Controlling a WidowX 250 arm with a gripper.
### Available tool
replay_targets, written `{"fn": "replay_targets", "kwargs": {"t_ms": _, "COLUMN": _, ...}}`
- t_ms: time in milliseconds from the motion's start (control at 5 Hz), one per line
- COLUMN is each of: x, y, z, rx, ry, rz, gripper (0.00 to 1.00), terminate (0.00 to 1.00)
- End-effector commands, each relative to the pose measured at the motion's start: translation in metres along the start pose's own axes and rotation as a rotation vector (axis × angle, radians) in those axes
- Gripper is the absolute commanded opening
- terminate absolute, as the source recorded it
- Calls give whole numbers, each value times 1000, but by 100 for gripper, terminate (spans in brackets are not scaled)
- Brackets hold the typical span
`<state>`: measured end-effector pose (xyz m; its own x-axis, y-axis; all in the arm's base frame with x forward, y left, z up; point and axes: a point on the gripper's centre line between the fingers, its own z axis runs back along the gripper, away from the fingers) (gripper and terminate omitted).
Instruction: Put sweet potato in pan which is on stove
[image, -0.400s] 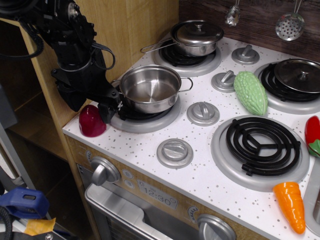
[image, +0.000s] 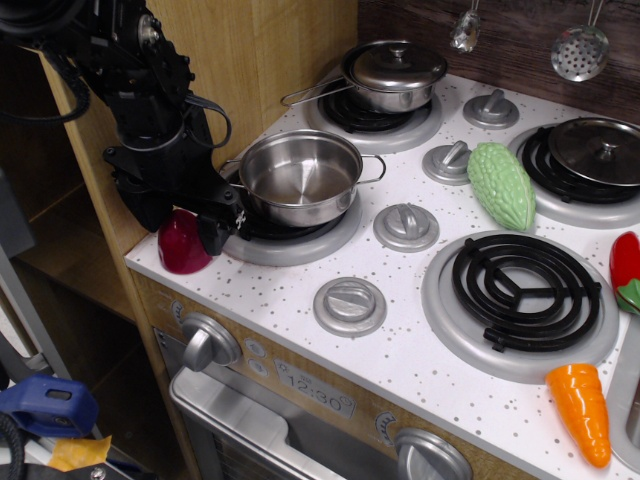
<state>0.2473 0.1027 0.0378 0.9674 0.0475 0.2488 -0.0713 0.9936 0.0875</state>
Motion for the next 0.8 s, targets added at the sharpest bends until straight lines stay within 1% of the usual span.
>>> {"fn": "replay_targets", "kwargs": {"t_ms": 0, "x": 6, "y": 5, "z": 2, "rx": 37, "ry": -42, "rz": -16, "gripper": 100, "terminate": 0}}
{"fn": "replay_targets", "kwargs": {"t_ms": 400, "x": 4, "y": 9, "z": -8, "rx": 56, "ry": -88, "rz": -32, "gripper": 100, "terminate": 0}}
{"fn": "replay_targets", "kwargs": {"t_ms": 600, "x": 2, "y": 12, "z": -17, "rx": 51, "ry": -119, "rz": -32, "gripper": 100, "terminate": 0}}
